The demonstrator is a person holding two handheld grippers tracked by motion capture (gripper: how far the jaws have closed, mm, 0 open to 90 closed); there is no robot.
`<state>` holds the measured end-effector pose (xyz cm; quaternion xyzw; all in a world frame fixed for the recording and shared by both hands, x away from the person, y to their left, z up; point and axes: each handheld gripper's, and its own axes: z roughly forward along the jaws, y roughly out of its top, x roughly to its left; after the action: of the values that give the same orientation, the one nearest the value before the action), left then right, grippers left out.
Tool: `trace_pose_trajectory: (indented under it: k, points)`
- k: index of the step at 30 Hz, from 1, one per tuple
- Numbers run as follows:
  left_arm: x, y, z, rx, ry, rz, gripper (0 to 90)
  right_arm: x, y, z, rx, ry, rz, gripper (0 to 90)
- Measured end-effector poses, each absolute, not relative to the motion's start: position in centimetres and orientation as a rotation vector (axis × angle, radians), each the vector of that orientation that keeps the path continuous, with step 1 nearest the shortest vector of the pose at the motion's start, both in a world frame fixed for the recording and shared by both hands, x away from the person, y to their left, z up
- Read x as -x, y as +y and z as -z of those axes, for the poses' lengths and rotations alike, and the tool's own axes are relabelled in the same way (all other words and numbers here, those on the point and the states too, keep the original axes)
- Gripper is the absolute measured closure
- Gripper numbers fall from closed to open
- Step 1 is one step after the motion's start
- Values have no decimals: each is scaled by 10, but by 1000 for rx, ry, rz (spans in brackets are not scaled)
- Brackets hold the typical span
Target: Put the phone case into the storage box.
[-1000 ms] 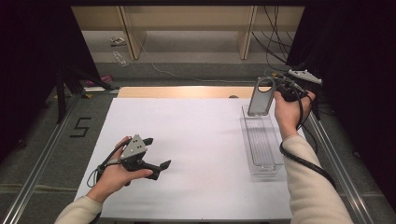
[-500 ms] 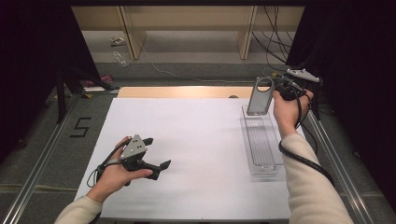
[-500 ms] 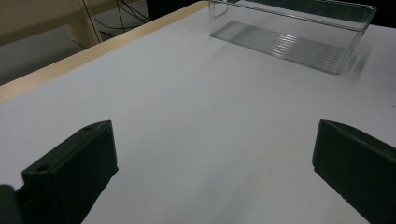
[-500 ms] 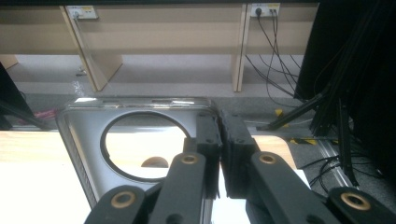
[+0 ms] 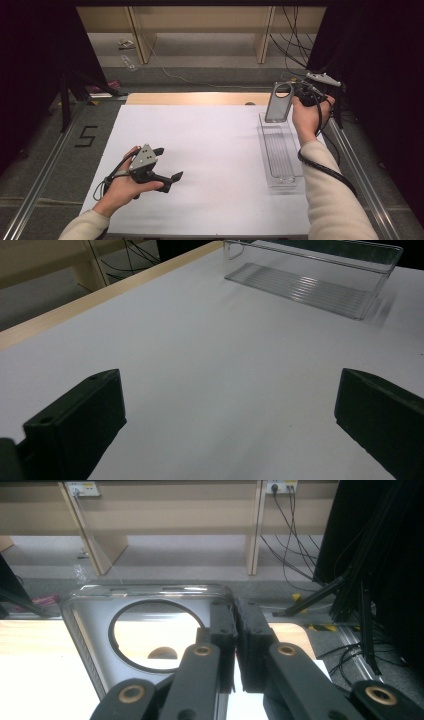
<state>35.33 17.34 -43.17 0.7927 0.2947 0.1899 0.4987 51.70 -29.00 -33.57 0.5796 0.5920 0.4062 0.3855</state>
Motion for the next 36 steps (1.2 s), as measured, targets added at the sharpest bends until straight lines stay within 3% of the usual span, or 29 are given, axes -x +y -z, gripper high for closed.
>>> trace_pose_trajectory:
  k: [36]
  points:
    - [-353,173,432,-1918,713,-458,0,-527,-288,347,-1507,1533,-985,872]
